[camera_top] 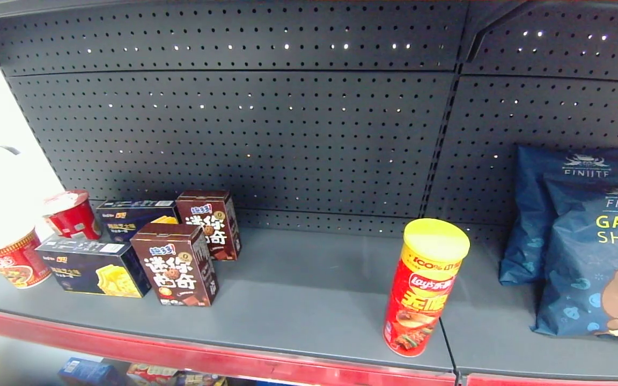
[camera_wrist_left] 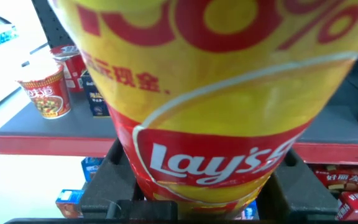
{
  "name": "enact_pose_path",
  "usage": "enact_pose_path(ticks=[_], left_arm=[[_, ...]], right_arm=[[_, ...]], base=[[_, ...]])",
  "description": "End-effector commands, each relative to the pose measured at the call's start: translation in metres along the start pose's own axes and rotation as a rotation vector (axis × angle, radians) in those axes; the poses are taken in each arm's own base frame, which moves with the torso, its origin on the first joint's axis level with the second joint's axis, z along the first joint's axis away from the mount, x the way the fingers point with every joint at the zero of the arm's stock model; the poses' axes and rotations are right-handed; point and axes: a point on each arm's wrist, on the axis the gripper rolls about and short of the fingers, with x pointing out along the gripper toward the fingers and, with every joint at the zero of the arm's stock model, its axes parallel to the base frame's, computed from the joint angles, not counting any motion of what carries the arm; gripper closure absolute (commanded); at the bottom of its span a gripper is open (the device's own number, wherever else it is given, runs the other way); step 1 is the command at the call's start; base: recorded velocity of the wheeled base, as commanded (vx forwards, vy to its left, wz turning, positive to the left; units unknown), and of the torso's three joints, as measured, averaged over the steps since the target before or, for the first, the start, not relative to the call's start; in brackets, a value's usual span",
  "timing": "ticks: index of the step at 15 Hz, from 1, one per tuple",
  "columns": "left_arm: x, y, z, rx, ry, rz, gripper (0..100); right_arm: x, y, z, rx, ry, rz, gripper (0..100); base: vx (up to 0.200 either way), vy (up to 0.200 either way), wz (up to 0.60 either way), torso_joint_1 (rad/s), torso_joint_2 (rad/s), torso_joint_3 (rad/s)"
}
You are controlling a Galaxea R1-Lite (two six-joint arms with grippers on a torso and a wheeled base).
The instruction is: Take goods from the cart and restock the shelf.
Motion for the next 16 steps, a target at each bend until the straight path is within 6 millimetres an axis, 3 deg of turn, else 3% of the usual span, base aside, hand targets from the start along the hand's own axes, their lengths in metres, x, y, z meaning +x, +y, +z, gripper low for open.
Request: enact_pose_path(ticks=[1, 5, 10, 13, 16], left_arm=[[0.001, 0.000, -0.002, -0.002, 0.010, 0.000, 100], [0.001, 0.000, 0.000, -0.002, 0.003, 0.000, 100], [0.000, -0.003, 0.022, 0.013, -0.031, -0.093, 100], [0.023, -0.005, 0.042, 0.111, 0.037, -0.174, 100], [0.066, -0.009, 0.060, 0.089, 0.159, -0.308, 100]], right_arm=[[-0.001, 0.000, -0.001, 0.007, -0.016, 0.000, 0], [-0.001, 0.000, -0.001, 0.013, -0.016, 0.000, 0], [-0.001, 0.000, -0.001, 0.013, -0.014, 0.003, 0], [-0.001, 0.000, -0.001, 0.038, -0.014, 0.025, 0], [-0.001, 0.002, -0.002, 0.055, -0.014, 0.088, 0]], base=[[0.000, 0.000, -0.60, -0.002, -0.01, 0.007], [0.000, 0.000, -0.15, 0.001, 0.00, -0.001], [0.000, 0.000, -0.36, -0.001, 0.00, 0.001], [0.000, 0.000, 0.00, 0.000, 0.00, 0.000], [0.000, 0.000, 0.00, 0.000, 0.00, 0.000]])
